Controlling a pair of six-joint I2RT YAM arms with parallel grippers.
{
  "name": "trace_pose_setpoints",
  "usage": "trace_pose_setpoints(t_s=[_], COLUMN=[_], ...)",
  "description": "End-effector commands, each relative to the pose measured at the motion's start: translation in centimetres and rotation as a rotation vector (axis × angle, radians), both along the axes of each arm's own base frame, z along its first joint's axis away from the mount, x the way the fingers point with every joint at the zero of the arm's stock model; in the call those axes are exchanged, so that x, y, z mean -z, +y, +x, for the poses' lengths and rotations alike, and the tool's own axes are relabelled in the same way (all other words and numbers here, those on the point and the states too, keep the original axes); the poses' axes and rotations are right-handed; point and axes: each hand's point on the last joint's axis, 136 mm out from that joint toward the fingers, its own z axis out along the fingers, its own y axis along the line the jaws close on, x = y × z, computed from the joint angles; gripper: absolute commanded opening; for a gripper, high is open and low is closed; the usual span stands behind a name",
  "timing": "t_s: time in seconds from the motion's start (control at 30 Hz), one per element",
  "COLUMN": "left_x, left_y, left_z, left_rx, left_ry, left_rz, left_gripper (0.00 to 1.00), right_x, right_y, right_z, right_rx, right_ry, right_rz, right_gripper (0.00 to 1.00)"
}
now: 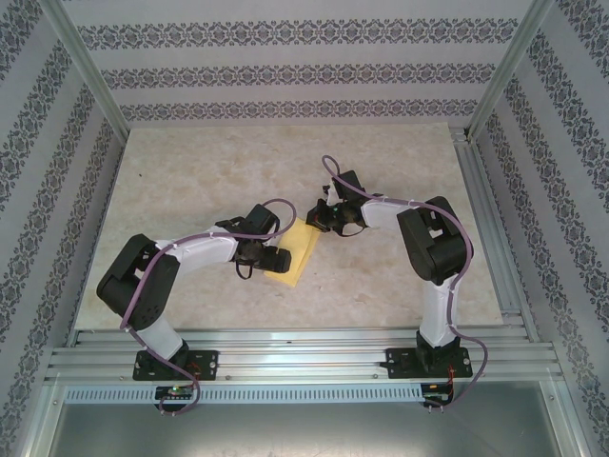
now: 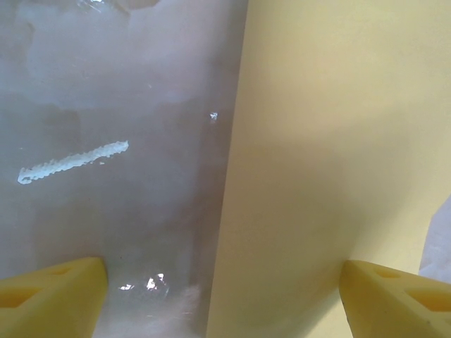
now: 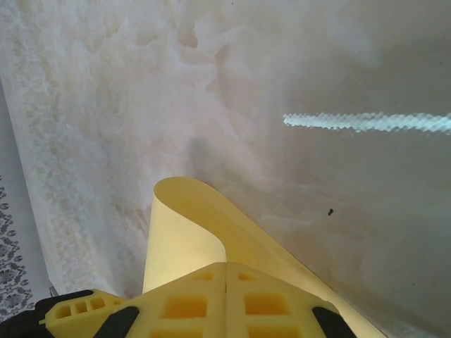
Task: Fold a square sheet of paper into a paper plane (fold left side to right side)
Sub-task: First fold in half a square sheet of paper at the center of the table.
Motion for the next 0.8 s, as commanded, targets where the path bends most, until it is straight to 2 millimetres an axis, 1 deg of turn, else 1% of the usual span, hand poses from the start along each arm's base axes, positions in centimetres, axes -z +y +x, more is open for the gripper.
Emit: trace_pose_setpoints(t_s=[0.0,0.13,0.5,0.77], left_x=[-0.4,-0.4,-0.2,-0.2], left_y=[-1.0,-1.4,-1.5,-1.7], left_z=[0.1,-0.3,-1.1,-1.4], left_rx=[0.047,0.067,0.083,0.093], left_ry=[-0.018,-0.009,0.004,0.006], left_rz=[-0.002,-0.013,-0.012,-0.020], left_gripper=[0.86,0.87,0.87,0.87], right_x=[0.0,0.1,0.4,0.1], right_y=[-0.3,-0.4,-0.6,-0.8], right_z=[0.6,0.4,-0.1,-0.2], right_rx=[-0.003,-0.006,-0.010,-0.012], right_ry=[-0.020,-0.017,-0.010,-0.023], right_rz=[-0.013,-0.015,-0.026,-0.031], right_gripper=[0.00,0.00,0.00,0.00])
